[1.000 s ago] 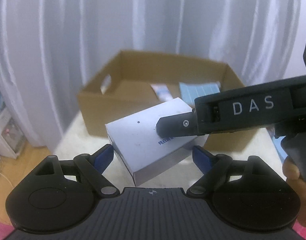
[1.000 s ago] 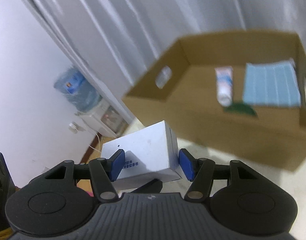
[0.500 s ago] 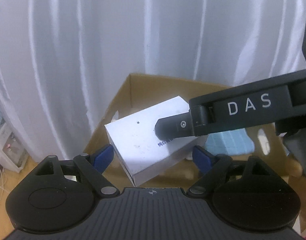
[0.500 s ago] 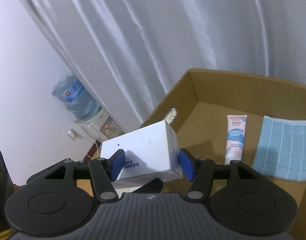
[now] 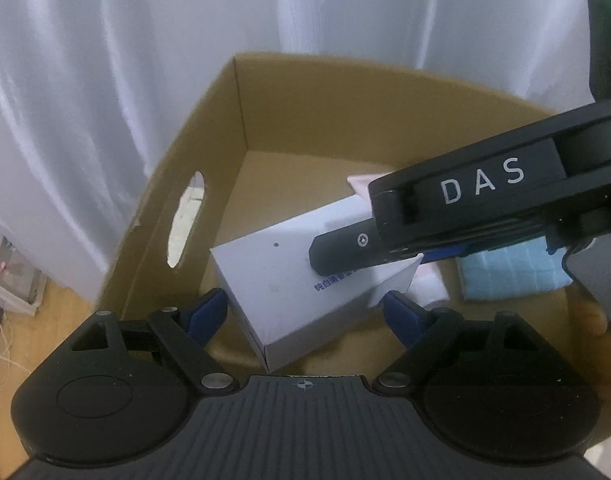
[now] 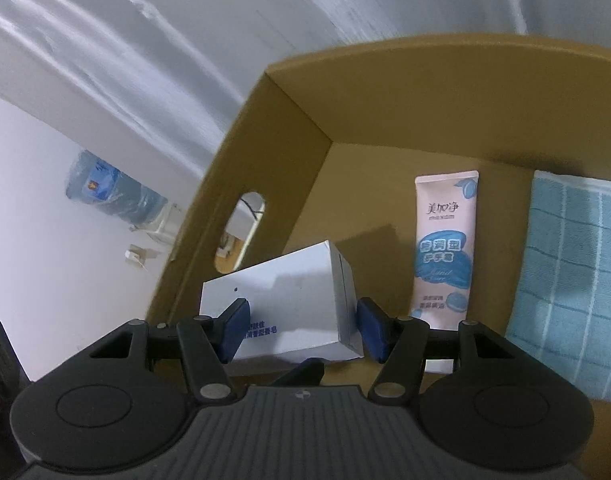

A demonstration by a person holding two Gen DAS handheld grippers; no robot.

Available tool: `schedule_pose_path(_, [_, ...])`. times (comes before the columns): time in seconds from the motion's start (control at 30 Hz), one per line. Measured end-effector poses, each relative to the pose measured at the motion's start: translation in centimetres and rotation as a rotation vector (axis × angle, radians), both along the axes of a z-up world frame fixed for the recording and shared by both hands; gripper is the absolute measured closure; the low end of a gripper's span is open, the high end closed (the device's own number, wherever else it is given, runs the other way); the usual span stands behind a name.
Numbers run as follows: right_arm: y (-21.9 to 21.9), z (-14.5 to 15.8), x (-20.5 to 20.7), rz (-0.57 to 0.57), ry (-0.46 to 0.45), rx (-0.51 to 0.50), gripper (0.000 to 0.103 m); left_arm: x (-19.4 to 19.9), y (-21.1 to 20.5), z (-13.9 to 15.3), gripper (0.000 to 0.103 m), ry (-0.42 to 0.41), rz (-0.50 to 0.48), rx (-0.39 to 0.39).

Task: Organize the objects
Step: 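Lower the white box into the cardboard box and open the right gripper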

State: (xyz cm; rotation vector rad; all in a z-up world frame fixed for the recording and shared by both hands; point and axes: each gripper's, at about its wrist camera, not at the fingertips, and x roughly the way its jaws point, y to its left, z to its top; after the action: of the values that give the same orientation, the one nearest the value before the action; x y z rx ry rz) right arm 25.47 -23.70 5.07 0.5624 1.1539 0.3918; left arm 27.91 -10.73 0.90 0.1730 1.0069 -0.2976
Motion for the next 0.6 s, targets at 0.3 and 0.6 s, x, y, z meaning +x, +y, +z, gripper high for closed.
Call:
schedule_pose_path(0.3, [0.4, -2.6, 0.9, 0.040, 0.093, -0.050, 0.039, 0.4, -0.8, -0.7, 0.002, 0.069, -0.029, 0.016])
schedule_pose_path(0.6, [0.0, -0.1, 0.0, 0.002, 0.043, -0.036, 0.031, -1.2, -0.3, 2.2, 0.001, -0.006, -0.010, -0.004])
